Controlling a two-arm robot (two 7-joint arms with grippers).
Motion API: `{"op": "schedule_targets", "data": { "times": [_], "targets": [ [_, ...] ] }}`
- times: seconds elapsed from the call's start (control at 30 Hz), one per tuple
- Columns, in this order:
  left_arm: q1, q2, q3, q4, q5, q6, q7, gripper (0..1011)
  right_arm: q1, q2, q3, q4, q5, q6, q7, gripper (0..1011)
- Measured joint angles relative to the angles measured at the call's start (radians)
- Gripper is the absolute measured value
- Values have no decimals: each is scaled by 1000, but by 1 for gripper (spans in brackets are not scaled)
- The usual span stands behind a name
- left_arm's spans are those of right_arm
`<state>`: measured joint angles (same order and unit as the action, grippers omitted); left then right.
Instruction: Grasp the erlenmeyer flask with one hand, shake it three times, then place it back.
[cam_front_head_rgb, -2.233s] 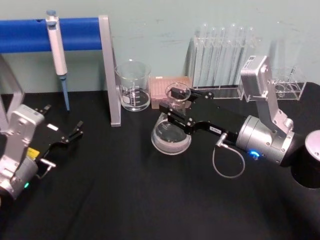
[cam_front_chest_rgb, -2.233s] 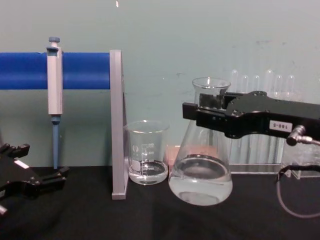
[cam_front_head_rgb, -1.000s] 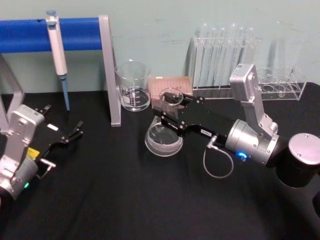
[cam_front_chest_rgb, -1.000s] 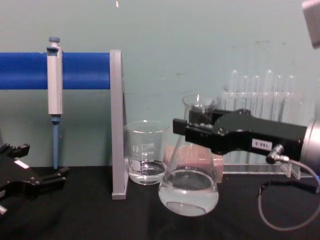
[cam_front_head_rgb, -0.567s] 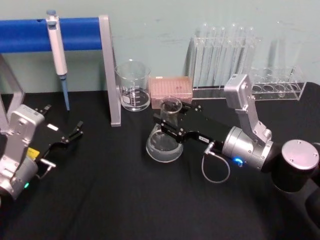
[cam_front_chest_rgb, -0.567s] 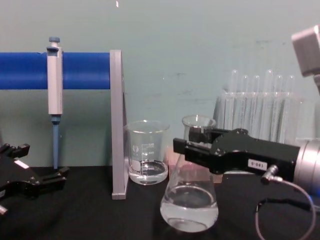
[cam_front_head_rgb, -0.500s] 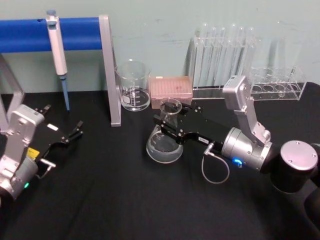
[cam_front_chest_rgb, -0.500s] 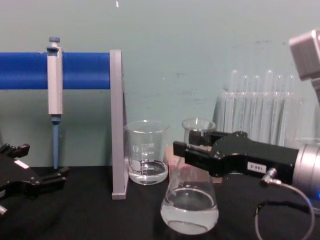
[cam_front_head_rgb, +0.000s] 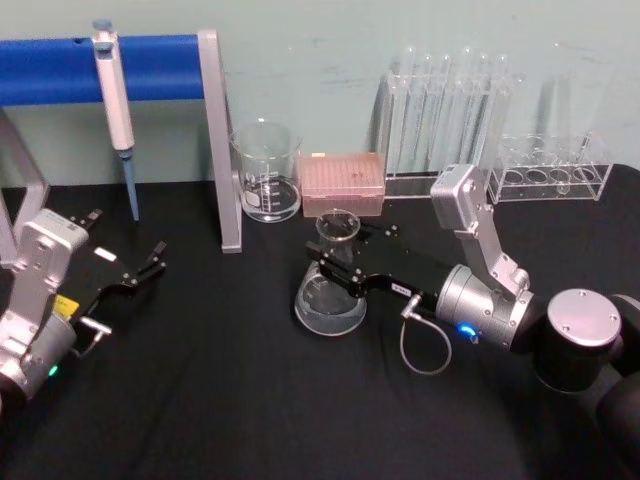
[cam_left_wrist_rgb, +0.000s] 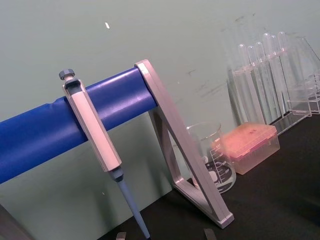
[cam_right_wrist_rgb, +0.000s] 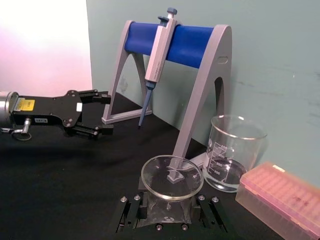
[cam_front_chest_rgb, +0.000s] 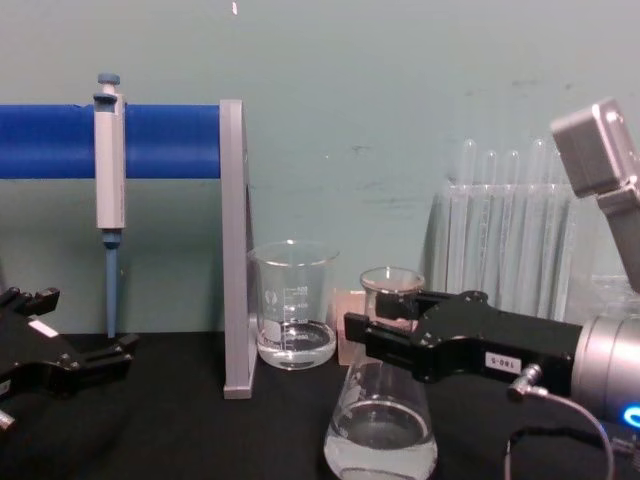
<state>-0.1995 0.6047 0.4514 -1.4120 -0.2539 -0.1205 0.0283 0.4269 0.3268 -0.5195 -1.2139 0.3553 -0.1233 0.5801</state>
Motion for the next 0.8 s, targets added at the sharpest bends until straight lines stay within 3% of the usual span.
{"op": "schedule_targets", "data": {
  "times": [0.8],
  "targets": [
    [0, 0, 0, 0, 0, 0, 0, 1001, 0, -13, 5, 16, -24, 27, -8, 452]
  ]
}}
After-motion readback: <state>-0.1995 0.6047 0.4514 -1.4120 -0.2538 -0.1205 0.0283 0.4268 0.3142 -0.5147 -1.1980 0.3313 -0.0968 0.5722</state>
